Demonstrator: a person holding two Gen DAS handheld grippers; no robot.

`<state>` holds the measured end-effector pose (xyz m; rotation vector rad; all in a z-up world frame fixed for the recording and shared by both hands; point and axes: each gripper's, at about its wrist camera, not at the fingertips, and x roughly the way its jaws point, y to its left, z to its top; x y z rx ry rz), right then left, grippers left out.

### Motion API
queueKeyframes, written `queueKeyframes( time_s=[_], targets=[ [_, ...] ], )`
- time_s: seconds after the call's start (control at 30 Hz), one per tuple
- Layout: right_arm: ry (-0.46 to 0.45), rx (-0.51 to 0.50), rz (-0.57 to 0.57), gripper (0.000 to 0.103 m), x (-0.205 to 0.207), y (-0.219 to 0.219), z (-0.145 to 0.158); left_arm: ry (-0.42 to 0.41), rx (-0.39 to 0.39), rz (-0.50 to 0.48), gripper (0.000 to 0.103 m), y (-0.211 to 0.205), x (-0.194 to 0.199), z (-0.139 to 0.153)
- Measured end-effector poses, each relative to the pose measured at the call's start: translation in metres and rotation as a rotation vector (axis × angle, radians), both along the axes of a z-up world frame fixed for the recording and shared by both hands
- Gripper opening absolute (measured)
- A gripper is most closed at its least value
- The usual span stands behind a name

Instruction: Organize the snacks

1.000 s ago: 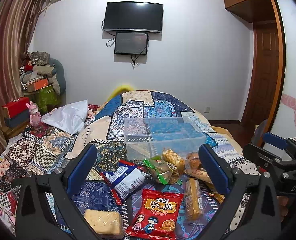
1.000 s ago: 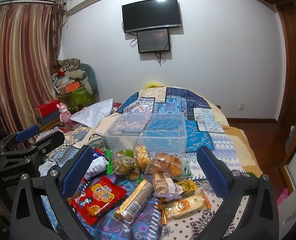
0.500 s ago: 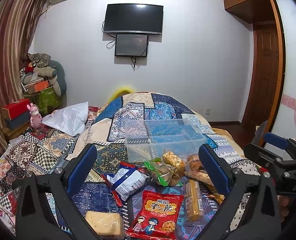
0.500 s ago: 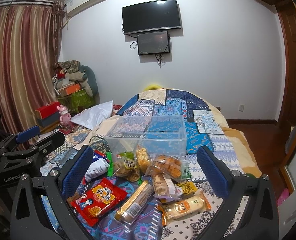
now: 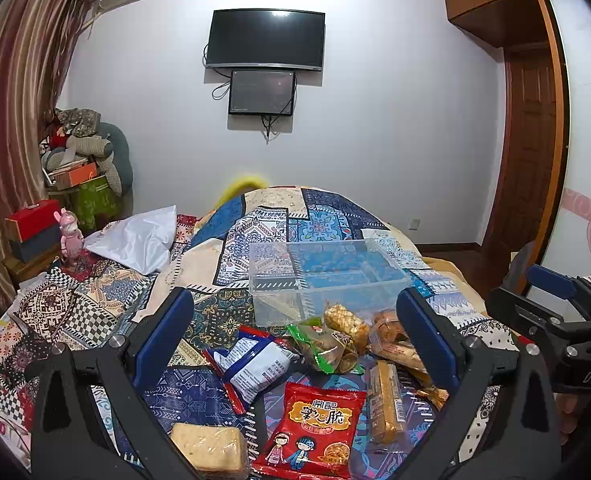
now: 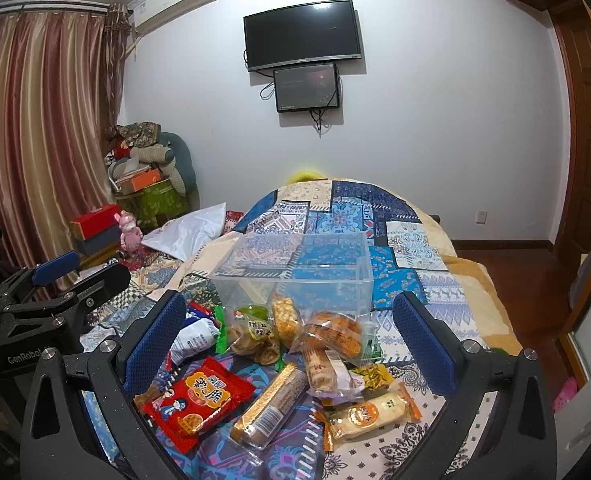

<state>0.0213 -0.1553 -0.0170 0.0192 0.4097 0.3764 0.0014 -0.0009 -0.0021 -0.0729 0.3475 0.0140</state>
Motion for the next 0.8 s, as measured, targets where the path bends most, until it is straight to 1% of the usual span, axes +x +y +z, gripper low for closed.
queueKeyframes(
  time_s=[0.8],
  targets=[
    [-0.003, -0.001, -0.002, 0.103, 0.0004, -0.0002, -0.0009, 0.001, -0.001, -0.003, 0.103, 0.0009, -0.0005, -0.0001]
  ],
)
